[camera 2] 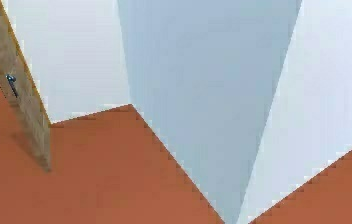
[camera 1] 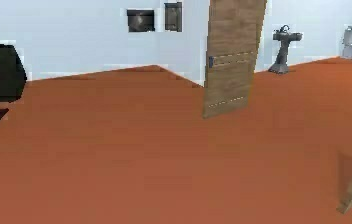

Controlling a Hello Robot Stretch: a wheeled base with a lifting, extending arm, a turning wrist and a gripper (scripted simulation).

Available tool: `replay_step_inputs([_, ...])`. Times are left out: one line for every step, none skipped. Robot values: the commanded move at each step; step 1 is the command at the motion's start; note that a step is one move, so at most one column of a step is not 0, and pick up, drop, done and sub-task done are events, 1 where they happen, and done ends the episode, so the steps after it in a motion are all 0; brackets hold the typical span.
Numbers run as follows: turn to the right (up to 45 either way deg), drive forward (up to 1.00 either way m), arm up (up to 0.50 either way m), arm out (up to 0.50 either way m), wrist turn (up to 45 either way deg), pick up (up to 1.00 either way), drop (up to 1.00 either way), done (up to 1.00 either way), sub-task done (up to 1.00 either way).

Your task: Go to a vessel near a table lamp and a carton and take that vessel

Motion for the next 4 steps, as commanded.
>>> replay_step_inputs([45.0, 0.0, 0.0, 0.0, 0.0, 0.0, 0.0, 0.0, 0.0])
replay_step_inputs([45.0, 0.0, 0.0, 0.0, 0.0, 0.0, 0.0, 0.0, 0.0])
replay_step_inputs([45.0, 0.0, 0.0, 0.0, 0.0, 0.0, 0.0, 0.0, 0.0])
replay_step_inputs([27.0, 0.0, 0.0, 0.0, 0.0, 0.0, 0.0, 0.0, 0.0])
